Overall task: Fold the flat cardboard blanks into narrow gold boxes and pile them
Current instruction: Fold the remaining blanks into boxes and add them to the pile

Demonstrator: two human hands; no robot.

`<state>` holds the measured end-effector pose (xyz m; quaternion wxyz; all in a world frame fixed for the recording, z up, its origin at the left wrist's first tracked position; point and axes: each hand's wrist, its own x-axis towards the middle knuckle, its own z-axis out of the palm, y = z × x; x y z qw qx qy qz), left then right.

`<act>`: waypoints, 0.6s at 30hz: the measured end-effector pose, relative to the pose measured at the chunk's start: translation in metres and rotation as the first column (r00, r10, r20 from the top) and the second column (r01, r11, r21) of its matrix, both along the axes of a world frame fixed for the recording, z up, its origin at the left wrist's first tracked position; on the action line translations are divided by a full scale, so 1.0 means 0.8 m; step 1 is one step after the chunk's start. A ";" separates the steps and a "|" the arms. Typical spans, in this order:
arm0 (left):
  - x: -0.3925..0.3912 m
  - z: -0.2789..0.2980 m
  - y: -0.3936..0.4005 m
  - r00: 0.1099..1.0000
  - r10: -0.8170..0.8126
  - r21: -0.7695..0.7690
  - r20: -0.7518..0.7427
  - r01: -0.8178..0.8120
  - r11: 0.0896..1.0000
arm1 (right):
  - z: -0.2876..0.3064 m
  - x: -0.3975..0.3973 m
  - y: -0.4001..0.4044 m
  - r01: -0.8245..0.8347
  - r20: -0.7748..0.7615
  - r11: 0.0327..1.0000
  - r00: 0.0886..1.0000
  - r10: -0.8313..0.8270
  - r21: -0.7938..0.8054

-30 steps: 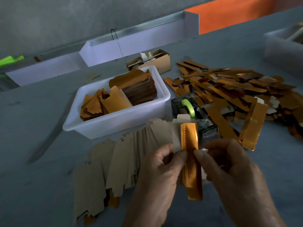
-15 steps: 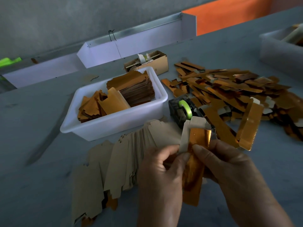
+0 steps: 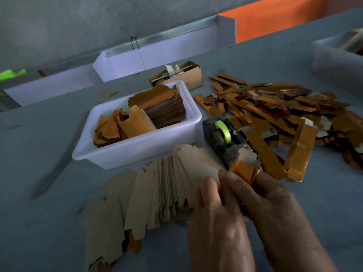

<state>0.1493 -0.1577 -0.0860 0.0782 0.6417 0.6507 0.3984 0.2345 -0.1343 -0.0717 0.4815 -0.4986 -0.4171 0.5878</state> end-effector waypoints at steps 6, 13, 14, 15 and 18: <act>-0.026 0.033 0.000 0.915 0.094 -0.312 0.393 0.037 0.949 | 0.005 0.007 0.006 -0.035 -0.125 0.997 0.992 0.026 -0.069; -0.033 0.041 0.017 0.664 0.123 -0.336 0.737 0.202 0.920 | 0.026 0.036 0.022 0.095 0.304 0.990 0.945 -0.122 0.102; -0.032 0.040 0.020 0.635 0.160 -0.322 0.755 0.147 0.935 | 0.029 0.044 0.029 0.149 0.365 0.977 0.910 -0.196 0.154; -0.032 0.039 0.023 0.602 0.193 -0.321 0.775 0.112 0.941 | 0.028 0.052 0.037 0.170 0.402 0.967 0.885 -0.234 0.188; -0.031 0.033 0.028 0.560 0.246 -0.319 0.792 0.035 0.947 | 0.021 0.062 0.061 0.094 0.455 0.984 0.877 -0.155 0.154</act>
